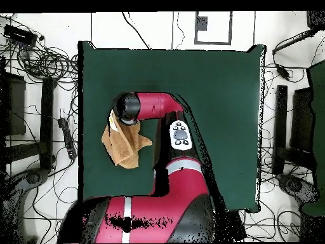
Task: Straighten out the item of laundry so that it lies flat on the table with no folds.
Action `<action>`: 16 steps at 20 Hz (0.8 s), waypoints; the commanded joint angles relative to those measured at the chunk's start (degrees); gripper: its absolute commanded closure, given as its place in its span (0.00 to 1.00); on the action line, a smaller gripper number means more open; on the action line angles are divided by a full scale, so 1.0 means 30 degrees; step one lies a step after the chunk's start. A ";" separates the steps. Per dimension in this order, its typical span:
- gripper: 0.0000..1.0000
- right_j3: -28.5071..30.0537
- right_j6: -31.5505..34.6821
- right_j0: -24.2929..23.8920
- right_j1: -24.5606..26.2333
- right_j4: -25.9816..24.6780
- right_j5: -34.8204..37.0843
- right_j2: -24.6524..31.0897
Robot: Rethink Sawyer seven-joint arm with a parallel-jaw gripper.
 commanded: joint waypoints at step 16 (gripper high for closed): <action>1.00 -0.0343 -0.2819 -0.1999 0.1906 -0.2061 0.1467 0.0637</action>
